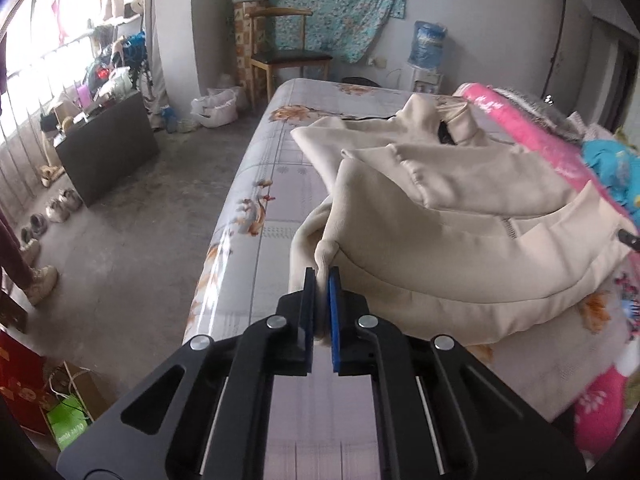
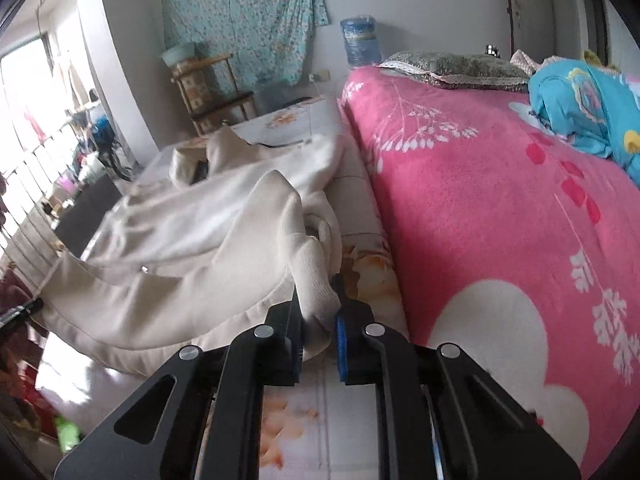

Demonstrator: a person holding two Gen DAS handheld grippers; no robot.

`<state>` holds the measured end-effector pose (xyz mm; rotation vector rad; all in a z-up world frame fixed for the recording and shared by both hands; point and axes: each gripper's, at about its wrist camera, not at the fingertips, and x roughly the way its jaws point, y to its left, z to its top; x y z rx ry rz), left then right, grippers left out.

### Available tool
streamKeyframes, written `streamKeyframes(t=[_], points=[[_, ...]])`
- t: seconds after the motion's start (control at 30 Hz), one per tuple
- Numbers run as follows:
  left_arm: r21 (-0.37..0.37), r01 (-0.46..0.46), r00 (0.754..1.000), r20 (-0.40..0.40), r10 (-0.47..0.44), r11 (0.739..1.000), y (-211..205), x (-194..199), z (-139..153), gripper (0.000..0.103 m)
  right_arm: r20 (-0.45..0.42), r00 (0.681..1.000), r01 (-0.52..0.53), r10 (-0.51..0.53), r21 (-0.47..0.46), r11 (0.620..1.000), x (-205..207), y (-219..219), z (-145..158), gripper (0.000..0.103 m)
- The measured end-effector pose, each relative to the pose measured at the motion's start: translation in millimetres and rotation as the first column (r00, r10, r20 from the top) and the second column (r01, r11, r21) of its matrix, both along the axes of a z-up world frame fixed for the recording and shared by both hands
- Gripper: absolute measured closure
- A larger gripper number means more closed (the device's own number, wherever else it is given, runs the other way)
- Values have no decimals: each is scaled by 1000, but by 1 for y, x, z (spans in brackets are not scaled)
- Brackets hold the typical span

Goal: Fold large clothes

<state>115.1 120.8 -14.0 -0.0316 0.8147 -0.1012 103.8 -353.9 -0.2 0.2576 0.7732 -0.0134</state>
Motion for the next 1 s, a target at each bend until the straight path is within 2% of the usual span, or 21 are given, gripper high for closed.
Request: streamKeyframes(t=[0.1, 0.2, 0.3, 0.37, 0.4, 0.47, 0.53, 0.67, 0.73, 0.8, 0.87, 0.9, 0.97, 1.0], points=[[-71, 11, 998, -54, -15, 997, 16, -19, 5, 97, -23, 1000, -11, 12, 39, 999, -19, -5, 2, 90], [-170, -10, 990, -142, -14, 985, 37, -39, -4, 97, -64, 998, 0, 7, 107, 994, -39, -16, -4, 90], [-239, -47, 976, -217, -6, 970, 55, -53, -26, 96, -143, 989, 38, -21, 121, 992, -52, -24, -22, 81], [-216, -71, 968, -250, 15, 974, 62, -56, -37, 90, -188, 979, 88, -74, 69, 994, -57, -28, -28, 72], [-197, -84, 970, -240, 35, 977, 64, -59, -38, 90, -186, 979, 102, -90, 59, 993, -60, -28, -27, 71], [-158, -106, 982, -173, 78, 982, 70, -65, -26, 88, -137, 982, 136, -130, 33, 990, -67, -28, -14, 62], [-185, -92, 991, -108, 73, 978, 72, -66, -13, 84, -70, 988, 141, -141, -4, 990, -69, -19, 3, 57], [-250, 25, 998, -42, -37, 968, 44, -50, 0, 81, -31, 999, -22, 23, 45, 999, -45, 21, 13, 47], [-266, 107, 990, -65, -128, 958, 11, -37, -7, 76, -51, 986, -156, 161, 90, 984, -26, 57, 4, 46], [-259, 176, 972, -106, -209, 950, -24, -24, -18, 76, -88, 962, -249, 260, 116, 961, -12, 90, -10, 46], [-222, 209, 959, -144, -244, 952, -50, -19, -30, 76, -125, 936, -315, 329, 122, 941, -2, 122, -25, 46], [-169, 225, 954, -160, -252, 960, -65, -16, -38, 76, -140, 925, -342, 354, 105, 934, 2, 136, -31, 46], [-63, 233, 957, -165, -240, 971, -85, -15, -49, 77, -166, 909, -383, 382, 26, 923, 6, 162, -42, 46], [-36, 222, 963, -148, -225, 974, -88, -18, -51, 77, -176, 903, -400, 391, -16, 916, 8, 173, -48, 46]])
